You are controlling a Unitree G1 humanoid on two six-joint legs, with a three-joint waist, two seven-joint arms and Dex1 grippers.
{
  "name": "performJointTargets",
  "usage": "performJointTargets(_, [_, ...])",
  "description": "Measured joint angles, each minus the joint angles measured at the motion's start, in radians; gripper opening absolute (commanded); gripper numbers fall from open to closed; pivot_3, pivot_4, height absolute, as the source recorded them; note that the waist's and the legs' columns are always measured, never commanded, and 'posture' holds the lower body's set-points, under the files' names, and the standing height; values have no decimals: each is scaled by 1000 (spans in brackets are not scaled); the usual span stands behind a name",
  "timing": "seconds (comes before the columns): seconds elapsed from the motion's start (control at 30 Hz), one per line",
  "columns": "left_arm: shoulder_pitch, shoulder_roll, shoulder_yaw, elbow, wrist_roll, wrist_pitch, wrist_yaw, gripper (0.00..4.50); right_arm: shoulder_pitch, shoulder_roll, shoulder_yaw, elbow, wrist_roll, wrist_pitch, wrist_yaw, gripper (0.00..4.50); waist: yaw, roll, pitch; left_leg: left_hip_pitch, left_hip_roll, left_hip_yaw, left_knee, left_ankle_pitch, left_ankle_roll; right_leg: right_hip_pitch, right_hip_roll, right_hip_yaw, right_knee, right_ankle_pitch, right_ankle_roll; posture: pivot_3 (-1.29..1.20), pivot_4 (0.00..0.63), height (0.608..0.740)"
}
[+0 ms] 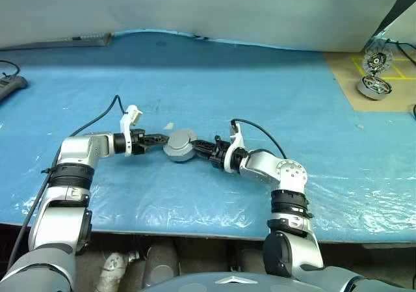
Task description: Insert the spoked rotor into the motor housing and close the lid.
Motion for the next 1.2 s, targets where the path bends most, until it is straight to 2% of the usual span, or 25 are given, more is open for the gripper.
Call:
performJointTargets(0.07, [-2,-14,41,0,-24,41,41,566,8,1,14,-4,17,-7,-8,1046,-1,-2,1,-1,0,0,0,0,0,-1,0,0,0,0,0,0,150,740])
performJointTargets(0.17, [-5,-37,114,-27,-87,127,113,1560,19,3,34,-11,51,-21,-24,1046,-3,-3,2,-6,0,-1,0,0,0,-5,1,-1,0,0,0,0,150,740])
performJointTargets(0.4, [30,-100,448,-168,-285,338,375,4013,19,3,43,-12,116,-116,-62,1046,-2,-4,2,-20,1,-8,9,0,0,-10,1,-7,1,0,0,0,150,740])
performJointTargets(0.47, [57,-149,544,-214,-343,396,460,4500,16,2,40,-12,141,-150,-65,1046,-1,-4,3,-23,1,-11,11,0,0,-10,0,-10,0,0,0,0,150,740])
performJointTargets(0.57, [93,-299,732,-293,-464,494,641,4500,-39,-7,37,1,168,-209,-69,1046,-1,-7,5,-26,1,-16,12,0,0,-10,0,-14,1,1,-1,0,150,740])
performJointTargets(0.7, [121,-480,888,-377,-616,567,868,4500,-146,-23,32,25,202,-274,-59,1046,0,-12,9,-29,1,-23,17,0,0,-9,1,-17,3,2,-2,0,150,740])
performJointTargets(0.87, [155,-642,924,-442,-812,534,1090,4500,-251,-34,35,100,202,-312,-14,1046,2,-15,11,-30,1,-24,18,0,0,-7,1,-18,1,3,-1,0,150,740])
performJointTargets(1.0, [156,-651,897,-442,-956,442,1168,4500,-269,-35,48,121,198,-305,11,1046,3,-15,12,-31,1,-24,18,0,0,-7,1,-19,0,3,-1,0,150,740])
performJointTargets(1.2, [167,-606,807,-404,-1110,333,1208,4500,-269,-35,65,131,190,-290,11,1046,7,-15,12,-31,1,-25,19,0,0,-7,1,-19,0,3,0,0,150,740])
